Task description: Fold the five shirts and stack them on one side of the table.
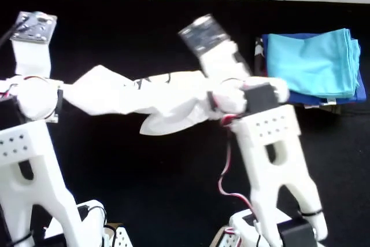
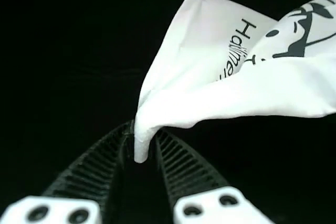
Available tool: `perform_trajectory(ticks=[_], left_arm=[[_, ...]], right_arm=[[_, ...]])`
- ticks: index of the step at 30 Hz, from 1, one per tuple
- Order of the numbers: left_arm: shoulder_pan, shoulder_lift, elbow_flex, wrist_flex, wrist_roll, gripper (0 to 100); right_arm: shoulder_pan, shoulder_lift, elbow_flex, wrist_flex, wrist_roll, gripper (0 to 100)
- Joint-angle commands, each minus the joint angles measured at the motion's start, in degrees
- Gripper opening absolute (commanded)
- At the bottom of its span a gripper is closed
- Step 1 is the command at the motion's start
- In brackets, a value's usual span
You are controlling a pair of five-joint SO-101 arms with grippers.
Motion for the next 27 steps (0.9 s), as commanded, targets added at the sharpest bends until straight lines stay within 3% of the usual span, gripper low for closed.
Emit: perform_trajectory(ticks=[1, 8, 16, 27], left_arm=[[1.01, -3.12, -6.37, 0.18, -0.35, 1], [1.01, -4.26, -17.63, 0.18, -0.26, 1], [1.01, -6.20, -26.95, 0.18, -0.26, 1], [0.92, -10.33, -31.25, 0.09, -0.26, 1]], right_arm=[[6.37, -2.95, -7.96, -2.24, -0.26, 0.6], [9.10, -2.59, -29.67, 0.31, 1.32, 0.6], [10.68, -2.68, -44.88, 1.01, 5.36, 0.6], [10.86, -3.21, -53.93, -1.98, 9.76, 0.6]])
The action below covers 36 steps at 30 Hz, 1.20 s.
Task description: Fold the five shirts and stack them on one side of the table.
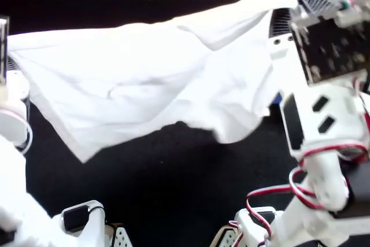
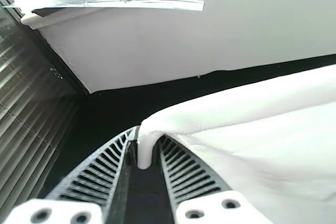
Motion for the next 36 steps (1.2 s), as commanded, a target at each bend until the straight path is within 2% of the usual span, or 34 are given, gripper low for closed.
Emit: perform_trajectory(ticks=[1, 6, 11, 17, 27, 30, 36], left_arm=[[0.84, 0.13, -1.10, 0.09, -0.26, 1], [0.84, -0.22, 2.33, 0.18, -0.26, 1], [0.57, -0.92, 0.13, 1.93, -0.26, 1], [0.92, -6.99, 3.12, 7.03, -0.26, 1], [0.84, -20.35, 8.84, 6.42, -0.18, 1], [0.57, -21.32, 8.92, 4.75, -0.18, 1], [0.57, -17.36, 14.20, 2.02, -0.26, 1]], right_arm=[[0.66, -0.66, -2.77, 0.22, 0.44, 0.6], [0.48, -0.84, -2.95, 4.09, -2.55, 0.6], [0.40, -3.12, -4.62, 9.27, -3.08, 0.6], [0.40, -9.80, -4.88, 10.95, -3.08, 0.6], [0.40, -18.07, -5.05, 14.99, -3.08, 0.6], [0.40, -17.63, -4.88, 14.90, -3.25, 0.6], [0.31, -7.60, -4.79, 10.68, -9.41, 0.6]])
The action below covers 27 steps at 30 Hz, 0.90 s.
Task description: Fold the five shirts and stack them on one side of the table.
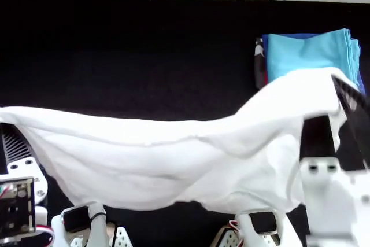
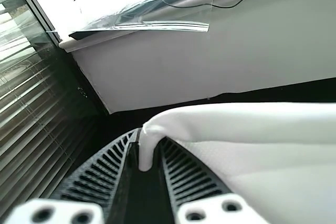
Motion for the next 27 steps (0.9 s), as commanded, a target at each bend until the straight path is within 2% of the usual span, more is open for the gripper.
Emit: perform_trajectory(ticks=[1, 5, 8, 11, 14, 17, 22, 27], left_arm=[[0.48, 5.49, 5.05, -2.99, -0.18, 1], [0.66, 14.64, 12.97, -8.35, -0.18, 1], [1.36, 22.99, 15.16, -15.65, -0.09, 1], [3.03, 33.27, 13.93, -22.24, -0.09, 1], [4.26, 44.44, 8.22, -25.41, -0.09, 1], [4.53, 55.69, -1.80, -25.23, -0.09, 1], [4.53, 70.02, -18.33, -17.93, -0.09, 1], [4.62, 80.66, -26.33, -11.60, -0.18, 1]], right_arm=[[0.31, 8.84, -0.84, -3.56, -2.90, 0.6], [-1.54, 22.37, -0.84, -4.09, -3.96, 0.6], [-2.86, 33.63, -0.92, -5.85, -3.78, 0.6], [-3.21, 44.09, -1.45, -11.82, -3.69, 0.6], [-3.38, 51.03, -1.54, -17.98, -3.69, 0.6], [-3.38, 54.46, -1.54, -20.62, -3.69, 0.6], [-3.47, 56.48, -1.01, -20.26, -3.78, 0.6], [-3.47, 59.91, -0.84, -16.31, -3.96, 0.6]])
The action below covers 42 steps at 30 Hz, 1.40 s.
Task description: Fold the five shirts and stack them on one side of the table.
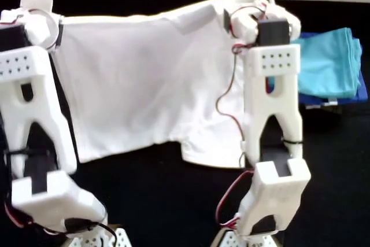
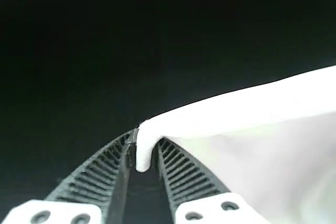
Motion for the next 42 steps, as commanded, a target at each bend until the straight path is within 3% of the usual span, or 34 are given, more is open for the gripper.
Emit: perform_trajectory(ticks=[1, 12, 24, 29, 35, 42], left_arm=[[0.84, 5.14, -5.76, 2.90, -0.35, 1], [1.98, 15.08, -6.02, 13.27, -0.53, 1], [4.35, 15.25, -5.93, 29.10, -0.70, 1], [1.19, 12.26, -0.13, 29.45, -5.71, 1], [0.75, 1.36, 13.93, 29.19, -9.67, 1], [-2.51, -2.95, 30.20, 19.43, -12.13, 1]], right_arm=[[-0.57, 1.98, -1.27, 2.68, -0.62, 0.6], [-0.57, 14.11, -1.45, 16.04, -0.70, 0.6], [-0.31, 14.90, -1.89, 30.11, -0.62, 0.6], [1.27, 8.84, -0.22, 30.11, -0.35, 0.6], [-0.31, -2.77, 18.24, 29.23, -0.09, 0.6], [0.57, -13.32, 39.96, 21.49, 0.97, 0.6]])
